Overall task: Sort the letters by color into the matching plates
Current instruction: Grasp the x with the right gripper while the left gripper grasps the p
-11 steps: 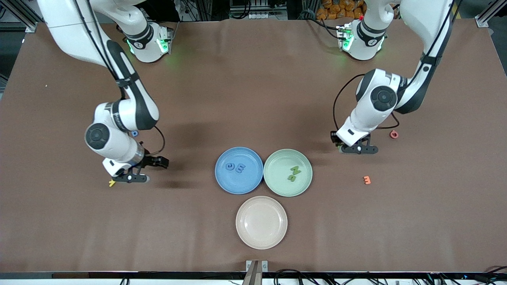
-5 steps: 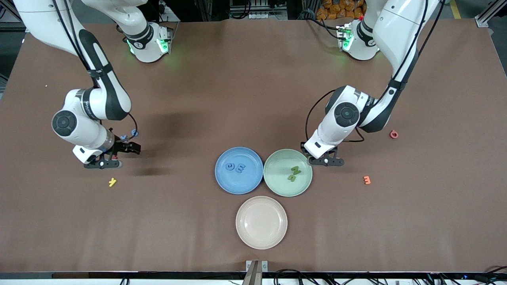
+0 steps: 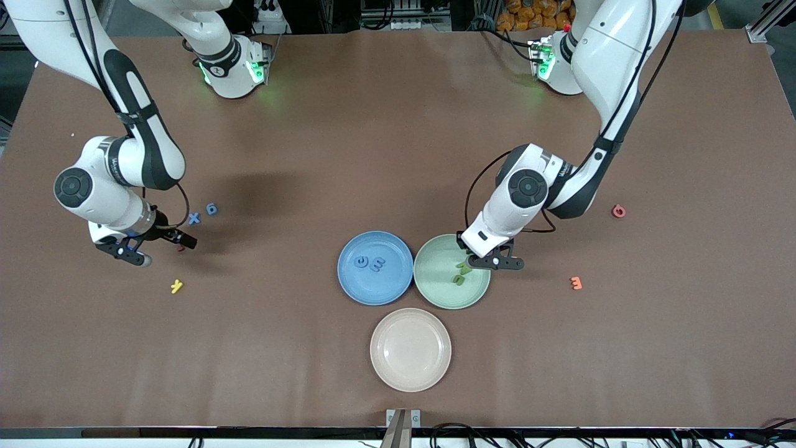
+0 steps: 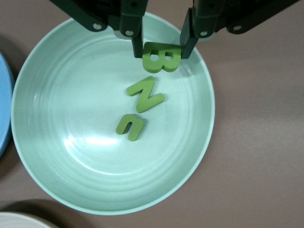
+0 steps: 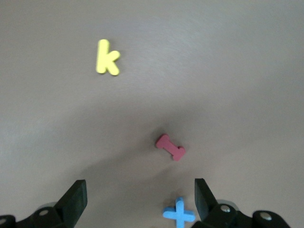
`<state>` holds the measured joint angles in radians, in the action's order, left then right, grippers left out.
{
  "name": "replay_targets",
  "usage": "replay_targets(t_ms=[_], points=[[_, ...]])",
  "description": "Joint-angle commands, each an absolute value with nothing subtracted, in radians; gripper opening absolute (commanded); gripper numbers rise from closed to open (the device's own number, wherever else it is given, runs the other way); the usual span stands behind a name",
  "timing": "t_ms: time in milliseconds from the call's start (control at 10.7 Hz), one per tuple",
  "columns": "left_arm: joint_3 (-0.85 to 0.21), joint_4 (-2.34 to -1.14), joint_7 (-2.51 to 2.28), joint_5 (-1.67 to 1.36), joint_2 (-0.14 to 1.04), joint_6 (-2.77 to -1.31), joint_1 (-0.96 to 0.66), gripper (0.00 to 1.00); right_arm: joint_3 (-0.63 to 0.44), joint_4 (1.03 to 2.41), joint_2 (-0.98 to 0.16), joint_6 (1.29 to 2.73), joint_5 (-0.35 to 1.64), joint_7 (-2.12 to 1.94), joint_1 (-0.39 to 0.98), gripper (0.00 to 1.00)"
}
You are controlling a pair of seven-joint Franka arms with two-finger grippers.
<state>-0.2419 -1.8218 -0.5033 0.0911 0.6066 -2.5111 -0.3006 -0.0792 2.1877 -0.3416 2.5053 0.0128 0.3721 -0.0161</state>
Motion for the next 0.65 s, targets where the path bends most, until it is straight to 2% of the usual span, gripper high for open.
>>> replay_targets(t_ms=[0, 373, 560], points=[[-0.204, -1.778, -0.514, 0.089, 0.615, -2.49, -0.31, 1.0, -0.071, 2.238, -0.302, 2.528, 0.003, 0.657, -0.057, 1.0], [-0.137, -1.822, -0.33, 0.089, 0.496, -2.304, -0.243, 1.0, -0.071, 2.282, -0.311, 2.647, 0.012, 0.955, -0.069, 1.0], [-0.137, -1.911, -0.321, 0.089, 0.462, -2.296, -0.193, 1.0, -0.071, 2.334, -0.314, 2.721, 0.043, 0.997, -0.078, 1.0]])
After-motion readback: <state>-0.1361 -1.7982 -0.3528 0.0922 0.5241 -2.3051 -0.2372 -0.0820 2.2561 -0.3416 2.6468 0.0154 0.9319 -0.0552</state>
